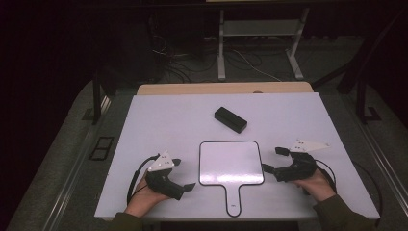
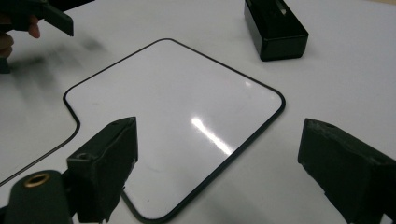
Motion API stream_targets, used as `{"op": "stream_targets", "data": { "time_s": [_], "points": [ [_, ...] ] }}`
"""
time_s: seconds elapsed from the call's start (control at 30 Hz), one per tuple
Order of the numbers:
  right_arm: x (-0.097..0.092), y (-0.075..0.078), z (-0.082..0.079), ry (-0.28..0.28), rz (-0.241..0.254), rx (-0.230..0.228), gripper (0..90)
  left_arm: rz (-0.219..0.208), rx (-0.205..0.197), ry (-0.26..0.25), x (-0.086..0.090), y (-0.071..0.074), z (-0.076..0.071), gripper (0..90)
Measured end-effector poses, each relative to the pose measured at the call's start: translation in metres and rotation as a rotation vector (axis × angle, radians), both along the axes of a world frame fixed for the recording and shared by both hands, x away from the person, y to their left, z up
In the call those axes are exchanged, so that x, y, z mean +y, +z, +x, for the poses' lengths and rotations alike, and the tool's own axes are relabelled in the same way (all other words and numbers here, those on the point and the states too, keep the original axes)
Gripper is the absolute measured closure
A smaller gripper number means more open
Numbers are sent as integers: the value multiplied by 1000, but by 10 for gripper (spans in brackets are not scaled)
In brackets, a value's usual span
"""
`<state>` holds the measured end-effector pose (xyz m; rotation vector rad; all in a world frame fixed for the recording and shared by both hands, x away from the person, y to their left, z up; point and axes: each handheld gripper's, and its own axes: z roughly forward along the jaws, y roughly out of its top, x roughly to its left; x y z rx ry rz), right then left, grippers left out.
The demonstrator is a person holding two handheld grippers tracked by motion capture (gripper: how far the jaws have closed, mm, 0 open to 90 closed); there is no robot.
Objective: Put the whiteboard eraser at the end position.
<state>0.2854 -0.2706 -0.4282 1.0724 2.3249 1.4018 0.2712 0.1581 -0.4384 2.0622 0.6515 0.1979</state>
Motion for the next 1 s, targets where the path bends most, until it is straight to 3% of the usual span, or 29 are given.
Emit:
{"op": "stream_targets", "data": {
  "time_s": [0.4, 1.0],
  "points": [
    [-12, -6, -19, -5, -29, -1, 108, 3, -1, 1, 0, 0, -1, 0],
    [-31, -13, -32, -51, -32, 7, 108, 6, -1, 2, 0, 0, 0, 0]
  ]
}}
